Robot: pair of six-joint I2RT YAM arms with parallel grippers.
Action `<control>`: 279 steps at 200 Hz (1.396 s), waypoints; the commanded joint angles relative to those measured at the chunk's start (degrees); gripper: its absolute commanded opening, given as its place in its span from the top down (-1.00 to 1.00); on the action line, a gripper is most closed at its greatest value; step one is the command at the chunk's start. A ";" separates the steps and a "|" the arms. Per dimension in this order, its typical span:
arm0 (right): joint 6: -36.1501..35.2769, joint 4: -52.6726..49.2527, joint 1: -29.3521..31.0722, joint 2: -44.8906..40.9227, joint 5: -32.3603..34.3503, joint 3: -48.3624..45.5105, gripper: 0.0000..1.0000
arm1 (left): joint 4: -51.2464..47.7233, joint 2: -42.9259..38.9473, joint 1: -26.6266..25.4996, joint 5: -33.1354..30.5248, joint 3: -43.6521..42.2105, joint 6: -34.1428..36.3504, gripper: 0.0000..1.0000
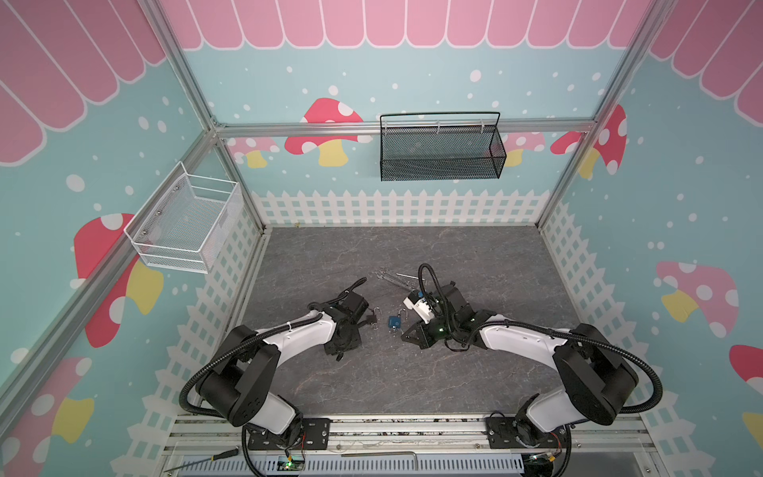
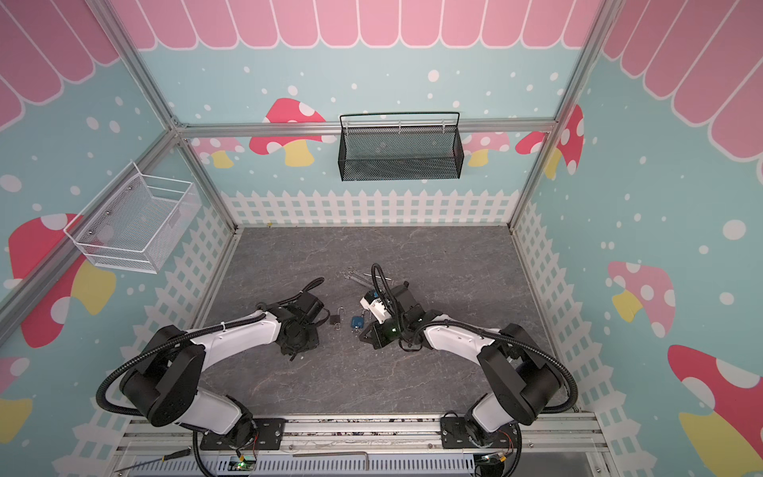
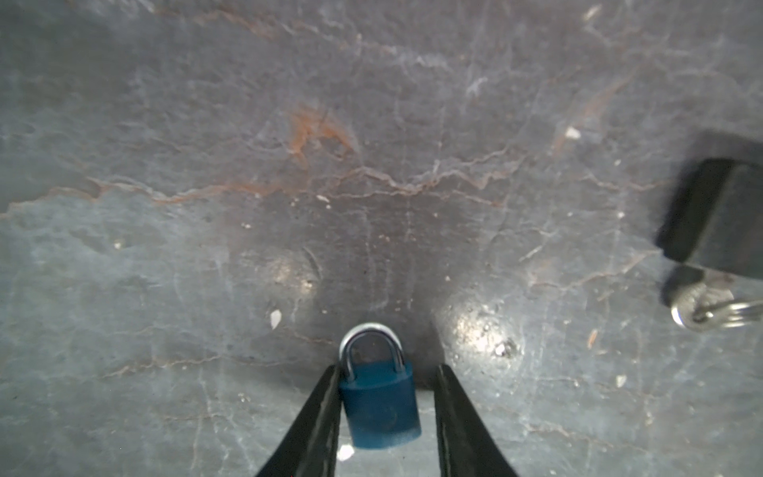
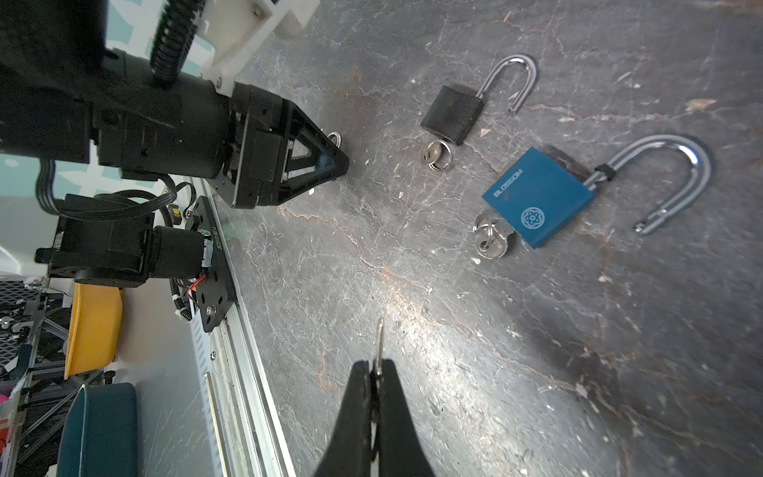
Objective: Unlock with the key
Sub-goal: 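Lower the left gripper onto the small blue padlock and grasp it, then lift the blue padlock with the left gripper toward the key in the right gripper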
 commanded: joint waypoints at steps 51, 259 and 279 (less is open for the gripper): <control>0.28 -0.34 0.22 -0.46 -0.90 -0.08 1.00 | -4.72 4.67 -1.81 0.03 -0.04 1.44 0.39; 0.55 -1.00 0.24 0.00 0.16 1.43 1.00 | -1.14 6.34 -3.91 4.02 -3.42 -0.37 0.53; 0.59 -1.02 0.20 -0.11 0.18 1.59 1.00 | -0.70 5.95 -3.19 3.93 -3.51 -0.42 0.71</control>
